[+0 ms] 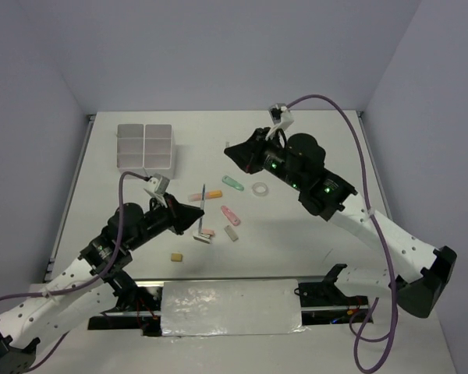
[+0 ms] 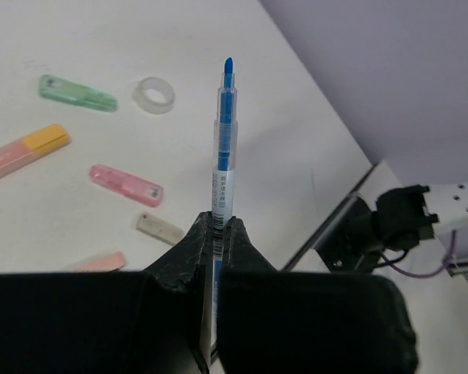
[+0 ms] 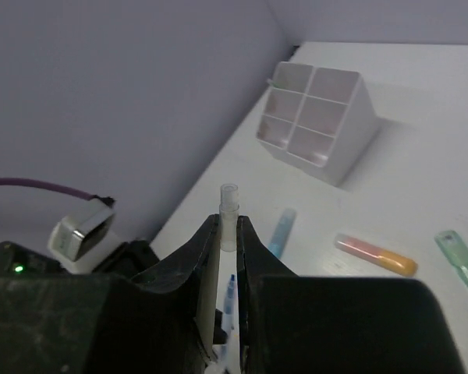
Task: Sort the stationery into containers
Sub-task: Close the pen cap on the pen.
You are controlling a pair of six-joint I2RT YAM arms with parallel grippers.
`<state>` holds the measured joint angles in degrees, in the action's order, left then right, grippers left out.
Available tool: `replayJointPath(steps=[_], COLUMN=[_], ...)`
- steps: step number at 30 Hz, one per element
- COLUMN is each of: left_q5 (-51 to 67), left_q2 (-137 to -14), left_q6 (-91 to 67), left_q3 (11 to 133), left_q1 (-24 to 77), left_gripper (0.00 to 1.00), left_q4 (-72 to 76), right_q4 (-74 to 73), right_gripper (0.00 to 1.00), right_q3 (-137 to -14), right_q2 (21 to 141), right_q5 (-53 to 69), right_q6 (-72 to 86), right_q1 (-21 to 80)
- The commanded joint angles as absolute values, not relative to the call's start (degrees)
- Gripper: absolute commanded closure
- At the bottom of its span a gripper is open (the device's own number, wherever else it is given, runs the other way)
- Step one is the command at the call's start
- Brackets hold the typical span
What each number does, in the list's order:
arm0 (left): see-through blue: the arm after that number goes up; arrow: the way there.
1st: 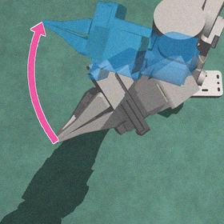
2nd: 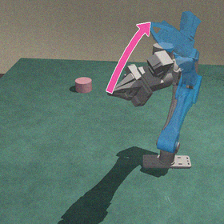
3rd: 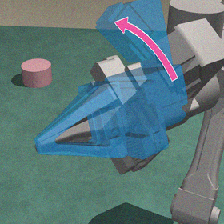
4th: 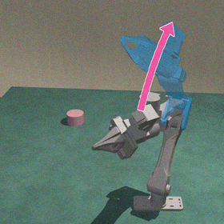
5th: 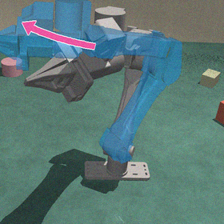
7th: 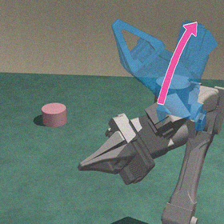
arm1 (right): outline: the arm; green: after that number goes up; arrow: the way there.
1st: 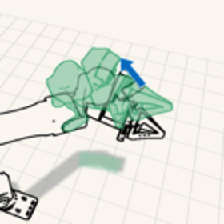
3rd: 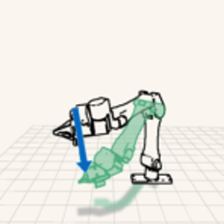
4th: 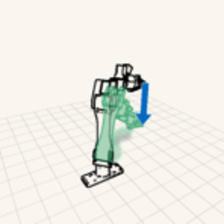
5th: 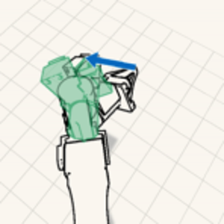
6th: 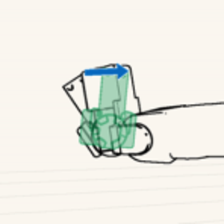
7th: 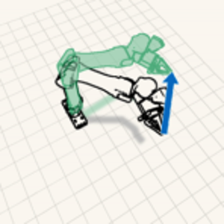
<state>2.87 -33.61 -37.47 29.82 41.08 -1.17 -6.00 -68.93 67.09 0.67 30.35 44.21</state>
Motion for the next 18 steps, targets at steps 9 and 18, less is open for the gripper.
replayJointPath(steps=[9, 18], left_q5=[18.1, 20.9], left_q2=[-28.7, -28.7], left_q6=[-38.4, -40.0], left_q3=[25.2, 25.4], left_q1=[41.2, 41.2], left_gripper=[1.0, 1.0], left_q4=[19.8, 25.9], right_q4=[25.6, 36.6], right_gripper=[0.95, 0.96], right_q3=[-51.9, -46.3], right_q2=[58.8, 55.1], right_q5=[14.7, 16.3], right_q6=[42.2, 44.0], right_q1=[44.6, 44.6])
